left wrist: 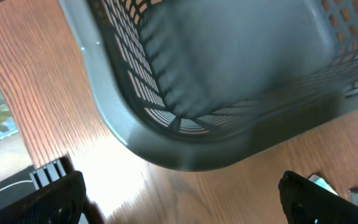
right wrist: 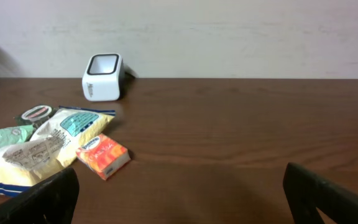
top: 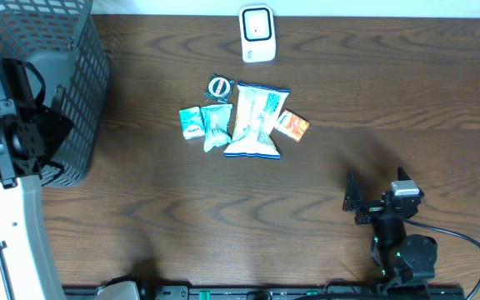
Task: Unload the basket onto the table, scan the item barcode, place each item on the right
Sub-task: 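Withdraw the left gripper back beside the basket, then move the right gripper toward the white-and-blue snack bag, then grasp the snack bag with the right gripper and hold it before the scanner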
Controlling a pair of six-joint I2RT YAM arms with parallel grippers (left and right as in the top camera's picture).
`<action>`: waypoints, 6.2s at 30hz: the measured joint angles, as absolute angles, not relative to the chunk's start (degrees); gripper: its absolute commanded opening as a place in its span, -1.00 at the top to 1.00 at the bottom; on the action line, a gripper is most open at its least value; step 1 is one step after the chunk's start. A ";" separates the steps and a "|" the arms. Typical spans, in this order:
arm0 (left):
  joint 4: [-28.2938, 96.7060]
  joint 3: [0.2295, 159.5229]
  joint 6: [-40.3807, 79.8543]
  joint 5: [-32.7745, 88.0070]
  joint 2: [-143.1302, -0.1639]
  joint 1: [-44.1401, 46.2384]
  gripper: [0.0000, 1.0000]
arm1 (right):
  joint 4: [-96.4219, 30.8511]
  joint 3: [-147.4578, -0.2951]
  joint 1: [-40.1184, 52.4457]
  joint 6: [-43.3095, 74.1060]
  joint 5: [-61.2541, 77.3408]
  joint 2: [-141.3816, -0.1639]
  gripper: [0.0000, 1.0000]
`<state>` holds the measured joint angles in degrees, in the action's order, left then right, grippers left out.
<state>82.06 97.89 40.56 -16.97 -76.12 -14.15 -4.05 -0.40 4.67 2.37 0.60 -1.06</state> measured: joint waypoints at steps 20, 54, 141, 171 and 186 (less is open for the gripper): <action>82.06 97.84 40.56 -16.82 -76.05 -14.15 -0.96 | 30.72 -0.32 4.67 37.28 16.10 -1.37 -0.98; 82.08 97.78 40.58 -16.64 -75.96 -14.15 -0.96 | -46.76 -93.62 12.23 8.75 32.29 -102.10 0.98; 82.08 97.78 40.69 -16.64 -75.96 -14.15 -0.95 | -55.55 -101.51 33.41 20.23 3.92 -117.23 0.98; 82.08 97.78 40.71 -16.64 -75.96 -14.17 -0.96 | -55.99 -100.77 36.34 21.96 1.76 -115.42 0.98; 82.08 97.78 40.69 -16.64 -75.96 -14.17 -0.95 | -69.65 -100.64 38.63 23.53 2.61 -128.03 0.98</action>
<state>82.08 97.78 40.69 -16.64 -75.96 -14.17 -69.65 -100.64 38.63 23.53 2.61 -128.03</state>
